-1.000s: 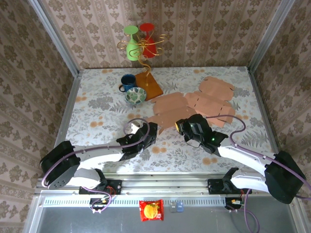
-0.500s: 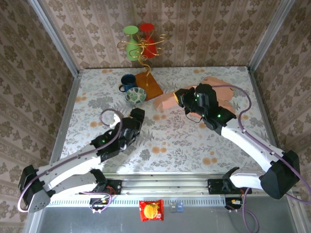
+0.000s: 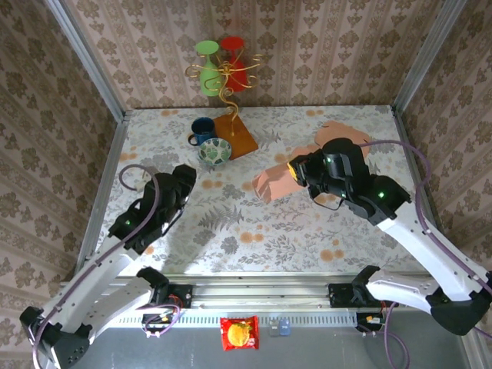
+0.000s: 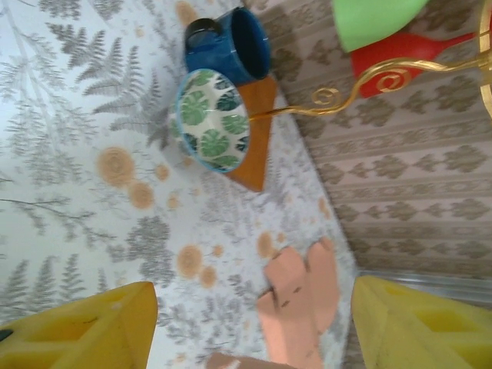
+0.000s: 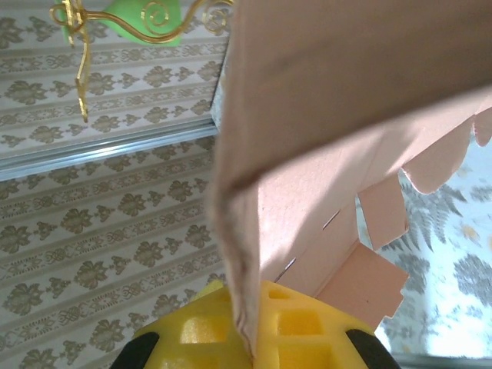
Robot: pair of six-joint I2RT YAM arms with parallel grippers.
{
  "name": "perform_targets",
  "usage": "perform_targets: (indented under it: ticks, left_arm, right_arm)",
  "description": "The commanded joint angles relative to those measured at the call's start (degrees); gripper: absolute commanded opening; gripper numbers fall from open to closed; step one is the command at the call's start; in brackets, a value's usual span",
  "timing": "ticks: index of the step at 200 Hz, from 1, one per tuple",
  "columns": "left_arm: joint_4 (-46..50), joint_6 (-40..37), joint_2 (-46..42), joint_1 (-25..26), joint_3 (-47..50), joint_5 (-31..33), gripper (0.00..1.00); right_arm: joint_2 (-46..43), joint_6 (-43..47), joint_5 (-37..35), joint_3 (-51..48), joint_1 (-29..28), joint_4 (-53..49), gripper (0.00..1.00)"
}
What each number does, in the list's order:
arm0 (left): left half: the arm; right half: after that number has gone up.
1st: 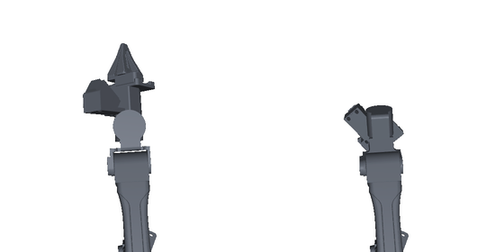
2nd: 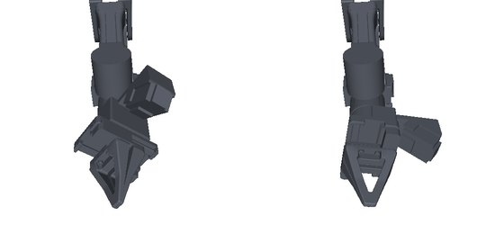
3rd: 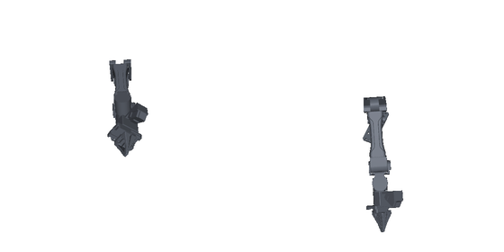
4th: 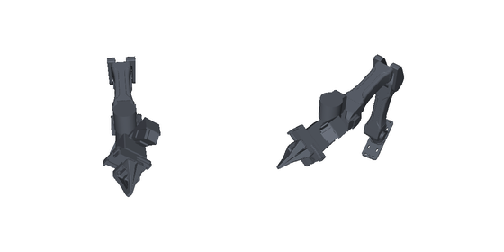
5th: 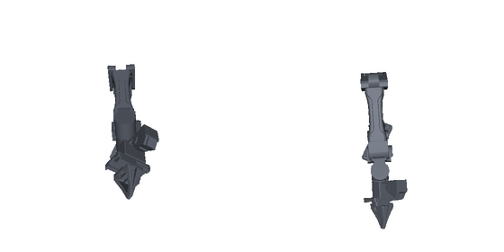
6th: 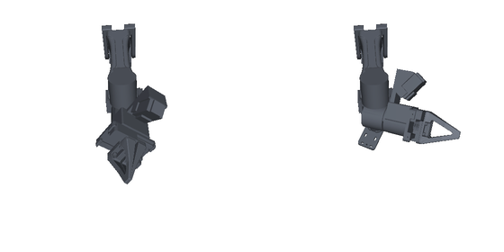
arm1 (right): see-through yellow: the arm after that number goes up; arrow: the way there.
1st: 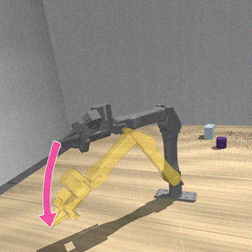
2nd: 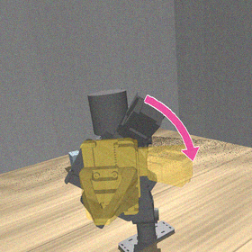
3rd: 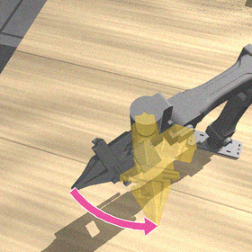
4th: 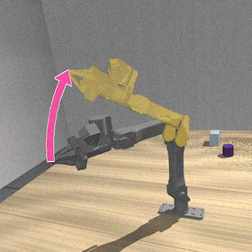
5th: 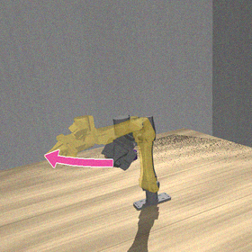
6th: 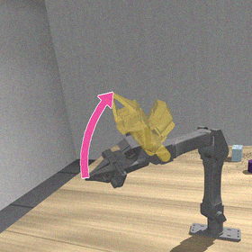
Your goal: Fold the paper box
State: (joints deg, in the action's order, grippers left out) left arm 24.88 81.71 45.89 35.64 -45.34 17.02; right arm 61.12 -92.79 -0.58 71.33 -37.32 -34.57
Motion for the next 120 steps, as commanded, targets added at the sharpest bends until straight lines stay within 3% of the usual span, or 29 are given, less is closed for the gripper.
perform_targets:
  ticks: [1, 37, 70, 120]
  left_arm:
    - [5.70, -6.81, 3.28, -2.92, -2.95, -10.01, 0.66]
    - [7.43, -13.77, 9.17, -5.80, -5.05, -17.48, 0.66]
    - [10.70, -21.81, 10.45, -7.44, -4.48, -17.97, 0.65]
    - [12.43, -32.52, 7.68, -9.09, 0.88, -15.75, 0.70]
  right_arm:
    - [2.30, -4.83, -2.47, -0.20, -0.30, -3.22, 0.00]
    - [12.29, -6.17, 2.38, 0.22, 0.96, 7.79, 0.00]
    - [21.07, -7.72, 8.99, -1.72, 1.72, 18.38, 0.00]
    - [29.19, -1.34, 14.74, -3.83, 3.18, 27.33, 0.00]
